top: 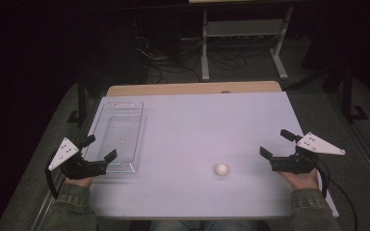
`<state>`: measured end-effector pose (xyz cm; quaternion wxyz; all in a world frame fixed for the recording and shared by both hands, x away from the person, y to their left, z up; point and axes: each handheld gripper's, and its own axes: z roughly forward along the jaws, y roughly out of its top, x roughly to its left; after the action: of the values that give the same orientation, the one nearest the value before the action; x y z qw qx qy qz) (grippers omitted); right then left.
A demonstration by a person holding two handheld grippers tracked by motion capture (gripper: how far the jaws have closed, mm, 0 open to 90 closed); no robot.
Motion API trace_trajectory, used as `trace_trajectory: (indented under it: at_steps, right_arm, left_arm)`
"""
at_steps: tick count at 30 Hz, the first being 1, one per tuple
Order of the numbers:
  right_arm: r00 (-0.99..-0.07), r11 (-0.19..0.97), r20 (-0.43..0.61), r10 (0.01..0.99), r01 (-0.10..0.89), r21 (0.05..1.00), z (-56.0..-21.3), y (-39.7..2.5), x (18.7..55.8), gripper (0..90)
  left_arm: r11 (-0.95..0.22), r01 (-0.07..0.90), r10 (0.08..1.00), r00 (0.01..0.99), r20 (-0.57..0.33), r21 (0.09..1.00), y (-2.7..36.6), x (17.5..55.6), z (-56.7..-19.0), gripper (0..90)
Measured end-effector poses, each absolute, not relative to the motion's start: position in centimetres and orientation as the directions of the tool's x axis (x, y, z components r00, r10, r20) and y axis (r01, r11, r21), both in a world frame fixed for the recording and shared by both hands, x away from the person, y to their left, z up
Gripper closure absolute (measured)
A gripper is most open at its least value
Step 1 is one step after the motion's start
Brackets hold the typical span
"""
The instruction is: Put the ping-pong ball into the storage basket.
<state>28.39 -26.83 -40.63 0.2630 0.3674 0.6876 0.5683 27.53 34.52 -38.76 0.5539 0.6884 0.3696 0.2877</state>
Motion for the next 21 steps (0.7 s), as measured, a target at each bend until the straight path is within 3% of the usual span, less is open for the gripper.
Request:
trace_trajectory:
  at_steps: [21]
  right_arm:
    - [-0.574, 0.071, 0.047, 0.817, 0.182, 0.981, -40.5, -27.3, 27.9, 0.0]
  left_arm:
    - [-0.234, 0.227, 0.799, 0.599, 0.053, 0.945, 32.9, 27.1, -38.2, 0.0]
